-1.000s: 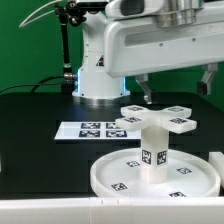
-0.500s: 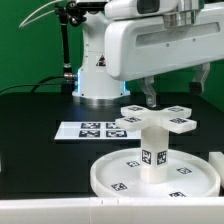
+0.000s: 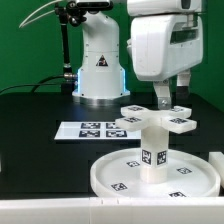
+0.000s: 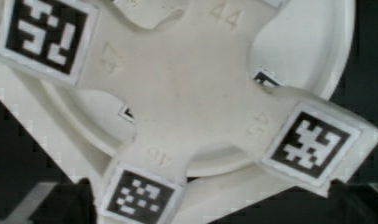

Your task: Assemble round table

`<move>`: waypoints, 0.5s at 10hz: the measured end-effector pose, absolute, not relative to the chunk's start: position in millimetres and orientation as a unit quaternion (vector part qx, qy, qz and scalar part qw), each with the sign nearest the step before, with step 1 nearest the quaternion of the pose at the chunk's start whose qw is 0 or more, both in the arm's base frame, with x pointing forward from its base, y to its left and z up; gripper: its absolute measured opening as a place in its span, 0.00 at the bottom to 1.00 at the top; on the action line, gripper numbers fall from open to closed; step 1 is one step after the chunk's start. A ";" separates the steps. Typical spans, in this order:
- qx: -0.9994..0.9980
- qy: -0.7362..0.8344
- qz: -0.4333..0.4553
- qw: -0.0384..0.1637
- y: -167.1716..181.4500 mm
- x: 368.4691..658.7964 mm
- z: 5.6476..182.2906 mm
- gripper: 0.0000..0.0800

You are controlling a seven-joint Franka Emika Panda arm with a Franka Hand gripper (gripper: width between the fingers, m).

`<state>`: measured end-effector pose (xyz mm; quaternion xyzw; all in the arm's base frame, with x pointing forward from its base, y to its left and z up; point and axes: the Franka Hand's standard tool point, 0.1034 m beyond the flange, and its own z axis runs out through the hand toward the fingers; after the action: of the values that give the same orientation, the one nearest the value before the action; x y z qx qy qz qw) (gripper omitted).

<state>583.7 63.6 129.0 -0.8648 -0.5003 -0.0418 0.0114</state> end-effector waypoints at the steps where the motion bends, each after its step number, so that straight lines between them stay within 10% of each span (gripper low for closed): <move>1: -0.845 -0.533 -0.040 0.007 61.8 583.7 128.6 0.81; 5: -0.766 -0.643 -0.032 -0.007 52.8 583.6 125.3 0.81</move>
Offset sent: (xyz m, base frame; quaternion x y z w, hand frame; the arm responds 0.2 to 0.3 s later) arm 0.0052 -0.0070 -0.0017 -0.0062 -0.0106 -0.2443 0.9696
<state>583.6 52.8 125.3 -0.7655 -0.6426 -0.0318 -0.0066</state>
